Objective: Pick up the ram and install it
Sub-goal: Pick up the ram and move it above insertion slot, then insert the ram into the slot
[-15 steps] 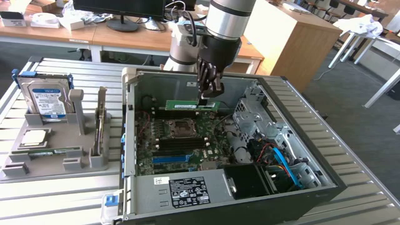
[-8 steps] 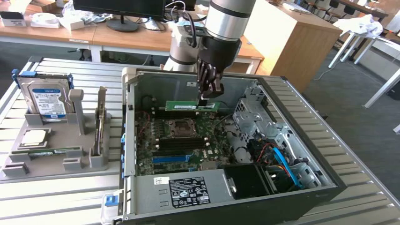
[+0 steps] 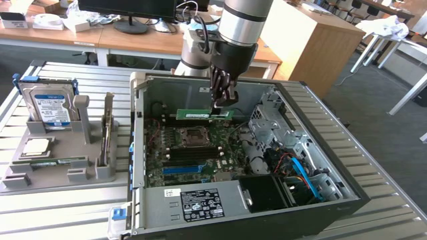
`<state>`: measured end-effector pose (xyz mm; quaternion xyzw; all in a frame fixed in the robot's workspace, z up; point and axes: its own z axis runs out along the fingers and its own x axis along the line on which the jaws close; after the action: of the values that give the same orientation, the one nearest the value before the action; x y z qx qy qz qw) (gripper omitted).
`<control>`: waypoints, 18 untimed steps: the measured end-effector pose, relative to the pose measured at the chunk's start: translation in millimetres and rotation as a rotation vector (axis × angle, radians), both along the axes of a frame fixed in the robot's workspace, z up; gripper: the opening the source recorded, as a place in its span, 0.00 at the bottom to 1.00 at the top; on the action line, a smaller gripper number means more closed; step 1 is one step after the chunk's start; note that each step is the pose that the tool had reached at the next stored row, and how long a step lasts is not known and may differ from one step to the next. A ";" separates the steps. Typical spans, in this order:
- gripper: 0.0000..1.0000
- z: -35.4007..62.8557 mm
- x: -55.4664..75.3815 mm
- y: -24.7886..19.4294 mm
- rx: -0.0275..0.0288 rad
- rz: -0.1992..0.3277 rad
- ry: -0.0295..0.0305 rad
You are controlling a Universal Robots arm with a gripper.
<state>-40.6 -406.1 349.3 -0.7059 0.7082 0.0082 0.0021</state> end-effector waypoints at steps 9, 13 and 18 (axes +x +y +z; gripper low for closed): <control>0.12 -2.0 0.0 0.0 -0.0001 0.000 0.0000; 0.12 -2.8 0.0 0.0 0.0000 0.000 -0.0004; 0.12 -4.1 0.0 0.0 0.0001 0.000 -0.0007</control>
<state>-40.6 -406.1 345.2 -0.7059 0.7082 0.0080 0.0024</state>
